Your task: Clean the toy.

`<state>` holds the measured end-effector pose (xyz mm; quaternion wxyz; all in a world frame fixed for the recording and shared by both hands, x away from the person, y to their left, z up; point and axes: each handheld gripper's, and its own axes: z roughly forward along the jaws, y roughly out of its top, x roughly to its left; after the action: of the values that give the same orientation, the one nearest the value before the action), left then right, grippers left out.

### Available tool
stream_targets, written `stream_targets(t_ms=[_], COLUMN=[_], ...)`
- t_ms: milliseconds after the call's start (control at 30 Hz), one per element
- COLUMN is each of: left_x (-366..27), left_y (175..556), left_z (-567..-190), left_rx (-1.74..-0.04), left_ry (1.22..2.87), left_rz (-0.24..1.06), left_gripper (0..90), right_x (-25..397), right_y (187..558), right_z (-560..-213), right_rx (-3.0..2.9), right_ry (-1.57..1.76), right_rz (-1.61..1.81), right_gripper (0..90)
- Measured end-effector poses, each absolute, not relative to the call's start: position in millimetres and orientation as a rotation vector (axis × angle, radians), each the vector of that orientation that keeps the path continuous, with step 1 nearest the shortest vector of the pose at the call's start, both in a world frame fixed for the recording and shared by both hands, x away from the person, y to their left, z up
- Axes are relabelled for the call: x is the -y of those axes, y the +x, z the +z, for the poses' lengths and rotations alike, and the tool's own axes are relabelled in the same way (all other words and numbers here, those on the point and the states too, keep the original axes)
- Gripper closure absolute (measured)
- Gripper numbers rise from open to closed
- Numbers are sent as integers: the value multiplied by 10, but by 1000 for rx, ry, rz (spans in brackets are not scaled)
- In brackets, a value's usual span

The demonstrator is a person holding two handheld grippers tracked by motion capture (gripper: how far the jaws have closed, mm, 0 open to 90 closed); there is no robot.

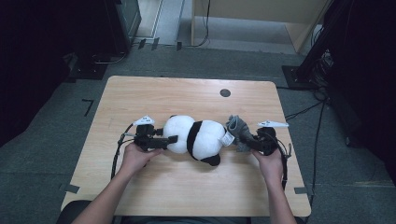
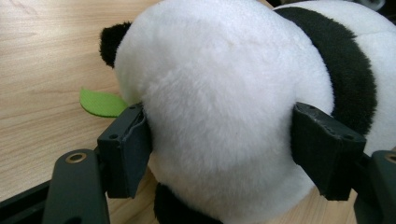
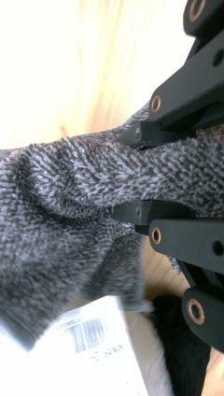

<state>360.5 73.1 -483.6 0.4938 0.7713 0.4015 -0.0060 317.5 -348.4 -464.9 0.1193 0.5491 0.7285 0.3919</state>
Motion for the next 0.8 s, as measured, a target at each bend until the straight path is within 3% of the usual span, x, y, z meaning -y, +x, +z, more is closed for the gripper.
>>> stream_targets(t_ms=[233,533,800], left_x=[-728,-727,-726], left_y=[3605,3602,3599], left_z=[-4837,-4834,-4832], left_rx=[-973,-975,-974], left_ry=[1869,1871,1874], left_rz=[-14,-13,-11], left_gripper=[252,252,252], right_x=[3504,3138,2794], right_y=[2978,2876,2877], right_z=[-4280,-3945,-4028], right_rx=[-2020,-2077,-2234], right_ry=[1508,1337,1267], right_rz=[1264,1357,1341], right_gripper=[719,722,724])
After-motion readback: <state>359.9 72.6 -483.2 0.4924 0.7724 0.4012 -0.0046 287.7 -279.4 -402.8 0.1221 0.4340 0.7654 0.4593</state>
